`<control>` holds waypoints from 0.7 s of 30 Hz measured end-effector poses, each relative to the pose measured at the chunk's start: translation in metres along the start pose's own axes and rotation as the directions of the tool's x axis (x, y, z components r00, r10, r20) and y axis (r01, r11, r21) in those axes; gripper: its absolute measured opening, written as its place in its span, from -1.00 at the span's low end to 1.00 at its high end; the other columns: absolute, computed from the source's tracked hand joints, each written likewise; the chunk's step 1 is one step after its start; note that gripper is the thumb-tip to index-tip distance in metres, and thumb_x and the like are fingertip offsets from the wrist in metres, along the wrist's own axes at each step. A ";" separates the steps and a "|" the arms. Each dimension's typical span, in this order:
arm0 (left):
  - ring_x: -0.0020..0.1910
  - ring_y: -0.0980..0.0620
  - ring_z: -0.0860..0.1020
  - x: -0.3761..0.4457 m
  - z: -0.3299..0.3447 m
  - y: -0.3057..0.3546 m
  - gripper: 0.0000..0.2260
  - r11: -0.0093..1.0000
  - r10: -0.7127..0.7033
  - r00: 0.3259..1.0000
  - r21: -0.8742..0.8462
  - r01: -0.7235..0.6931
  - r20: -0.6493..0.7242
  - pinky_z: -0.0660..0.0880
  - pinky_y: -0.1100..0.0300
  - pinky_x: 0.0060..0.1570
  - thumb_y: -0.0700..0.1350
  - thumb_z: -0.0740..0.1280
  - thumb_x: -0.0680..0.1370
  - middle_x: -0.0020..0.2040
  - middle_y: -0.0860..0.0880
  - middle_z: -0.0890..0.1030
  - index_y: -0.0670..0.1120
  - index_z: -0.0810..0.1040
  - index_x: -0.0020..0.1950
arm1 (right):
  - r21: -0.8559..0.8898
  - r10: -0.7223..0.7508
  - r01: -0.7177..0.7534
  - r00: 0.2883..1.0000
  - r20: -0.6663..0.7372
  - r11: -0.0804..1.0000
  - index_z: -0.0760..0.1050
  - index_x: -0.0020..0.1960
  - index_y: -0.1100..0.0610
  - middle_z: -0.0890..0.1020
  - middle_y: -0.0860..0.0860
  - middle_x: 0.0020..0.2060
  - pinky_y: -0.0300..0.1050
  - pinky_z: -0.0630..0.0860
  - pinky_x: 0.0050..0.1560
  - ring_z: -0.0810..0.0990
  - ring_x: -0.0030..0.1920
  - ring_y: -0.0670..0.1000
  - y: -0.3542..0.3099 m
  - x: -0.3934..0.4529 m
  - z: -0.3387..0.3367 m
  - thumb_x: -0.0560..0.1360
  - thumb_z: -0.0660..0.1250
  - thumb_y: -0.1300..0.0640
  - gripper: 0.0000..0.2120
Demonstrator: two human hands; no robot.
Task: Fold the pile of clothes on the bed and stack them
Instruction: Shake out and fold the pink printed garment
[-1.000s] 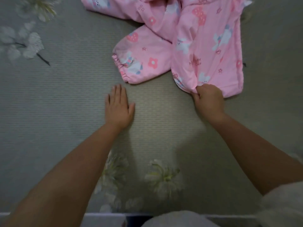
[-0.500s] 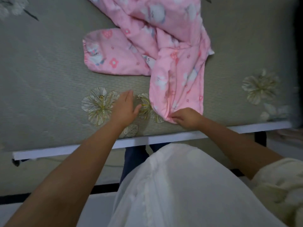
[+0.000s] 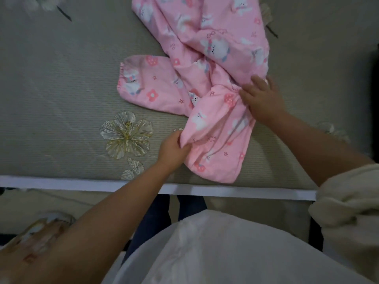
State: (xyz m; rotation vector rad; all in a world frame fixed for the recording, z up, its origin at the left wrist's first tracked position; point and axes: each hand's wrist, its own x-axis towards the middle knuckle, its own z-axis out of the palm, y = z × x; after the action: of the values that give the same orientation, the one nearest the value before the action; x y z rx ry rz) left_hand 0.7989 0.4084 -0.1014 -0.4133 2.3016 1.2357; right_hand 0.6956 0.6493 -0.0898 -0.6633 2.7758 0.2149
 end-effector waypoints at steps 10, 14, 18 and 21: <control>-0.06 0.08 0.46 -0.028 -0.101 0.056 -0.86 0.958 0.113 0.876 -0.184 -0.222 -0.469 0.35 0.57 -0.22 -0.25 0.30 0.51 -0.05 -0.01 0.52 -0.13 0.52 0.06 | 0.233 -0.050 0.164 0.902 -0.429 0.959 0.55 -0.45 0.30 0.54 0.20 -0.57 -0.05 0.56 -0.44 0.55 -0.55 0.15 -0.042 -0.016 -0.087 0.15 0.30 0.36 -0.94; 0.00 0.05 0.48 -0.066 -0.141 0.101 -0.82 0.889 0.249 0.722 -0.143 -0.434 -0.645 0.42 0.31 0.05 -0.32 0.28 0.50 0.01 -0.10 0.52 -0.09 0.52 0.01 | 0.438 0.223 -0.025 0.885 -0.408 0.899 0.62 -0.16 0.34 0.64 0.29 -0.25 -0.02 0.47 -0.26 0.62 -0.20 0.24 -0.063 -0.030 -0.146 0.35 0.33 0.38 -0.88; -0.09 0.24 0.39 -0.122 -0.189 0.127 -0.81 0.797 0.409 0.508 0.026 -0.603 -0.758 0.26 0.62 -0.03 -0.40 0.24 0.44 -0.06 -0.03 0.43 -0.29 0.54 0.01 | 0.610 0.403 -0.031 0.777 -0.484 0.792 0.63 -0.08 0.32 0.65 0.30 -0.15 0.02 0.37 -0.14 0.59 -0.11 0.26 -0.110 -0.053 -0.214 0.42 0.29 0.34 -0.84; -0.05 0.04 0.40 -0.173 -0.224 0.131 -0.78 0.711 0.494 0.370 0.121 -0.693 -0.787 0.25 0.62 -0.03 -0.41 0.20 0.40 -0.07 -0.10 0.44 -0.32 0.54 -0.01 | 0.721 0.508 0.054 0.674 -0.536 0.691 0.63 -0.06 0.31 0.66 0.27 -0.17 -0.03 0.40 -0.19 0.61 -0.13 0.23 -0.157 -0.077 -0.265 0.42 0.30 0.34 -0.83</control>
State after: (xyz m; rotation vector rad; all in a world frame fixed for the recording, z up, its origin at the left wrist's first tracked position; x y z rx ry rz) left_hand 0.8187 0.2977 0.1894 -0.1697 3.2652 2.0133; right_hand 0.7724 0.4877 0.1732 -0.1374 3.2455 -1.2789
